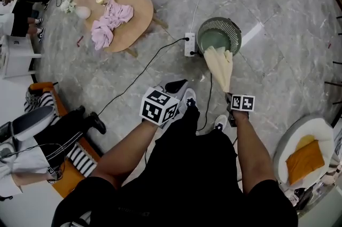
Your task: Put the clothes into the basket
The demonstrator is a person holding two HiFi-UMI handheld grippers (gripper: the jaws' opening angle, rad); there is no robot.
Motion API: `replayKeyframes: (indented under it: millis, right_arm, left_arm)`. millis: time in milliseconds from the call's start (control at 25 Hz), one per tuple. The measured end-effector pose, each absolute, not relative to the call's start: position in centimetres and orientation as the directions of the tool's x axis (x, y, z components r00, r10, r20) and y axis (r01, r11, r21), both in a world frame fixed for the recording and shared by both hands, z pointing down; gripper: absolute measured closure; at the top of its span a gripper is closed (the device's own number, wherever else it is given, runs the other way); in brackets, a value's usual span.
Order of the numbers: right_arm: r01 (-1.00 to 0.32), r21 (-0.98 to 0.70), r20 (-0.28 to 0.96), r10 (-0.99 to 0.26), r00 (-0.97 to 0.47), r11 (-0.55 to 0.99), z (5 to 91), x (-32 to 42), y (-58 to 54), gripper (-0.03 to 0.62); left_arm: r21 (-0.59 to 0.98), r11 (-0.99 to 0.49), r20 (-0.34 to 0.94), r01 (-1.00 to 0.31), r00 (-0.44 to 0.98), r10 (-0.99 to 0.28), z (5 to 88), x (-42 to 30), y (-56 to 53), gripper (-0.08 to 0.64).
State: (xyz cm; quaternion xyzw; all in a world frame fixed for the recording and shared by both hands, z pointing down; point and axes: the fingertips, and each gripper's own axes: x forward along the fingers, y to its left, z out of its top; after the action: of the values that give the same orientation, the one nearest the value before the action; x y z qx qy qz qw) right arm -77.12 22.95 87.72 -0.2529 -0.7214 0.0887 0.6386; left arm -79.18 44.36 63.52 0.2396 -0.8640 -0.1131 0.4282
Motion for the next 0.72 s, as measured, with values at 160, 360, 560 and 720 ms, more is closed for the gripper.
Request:
replayKeyframes:
  millis: [160, 360, 560, 720]
  right_arm:
    - [0.257, -0.459, 0.878, 0.479, -0.017, 0.851, 90.3, -75.7, 22.2, 0.566]
    - [0.249, -0.451, 0.890, 0.451, 0.062, 0.857, 93.4, -73.9, 21.2, 0.566]
    - [0.243, -0.434, 0.901, 0.424, 0.095, 0.867, 94.6, -73.0, 20.7, 0.461]
    - [0.304, -0.404, 0.915, 0.382, 0.132, 0.863, 94.5, -72.8, 20.2, 0.377]
  left_arm:
    - [0.398, 0.876, 0.696, -0.273, -0.532, -0.482, 64.5, -78.7, 43.4, 0.560]
    - [0.385, 0.887, 0.702, -0.254, -0.543, -0.460, 64.3, -78.4, 42.0, 0.560]
    - [0.368, 0.891, 0.716, -0.267, -0.530, -0.455, 63.6, -77.9, 41.9, 0.560]
    - [0.352, 0.899, 0.724, -0.263, -0.533, -0.439, 63.4, -78.8, 42.9, 0.560]
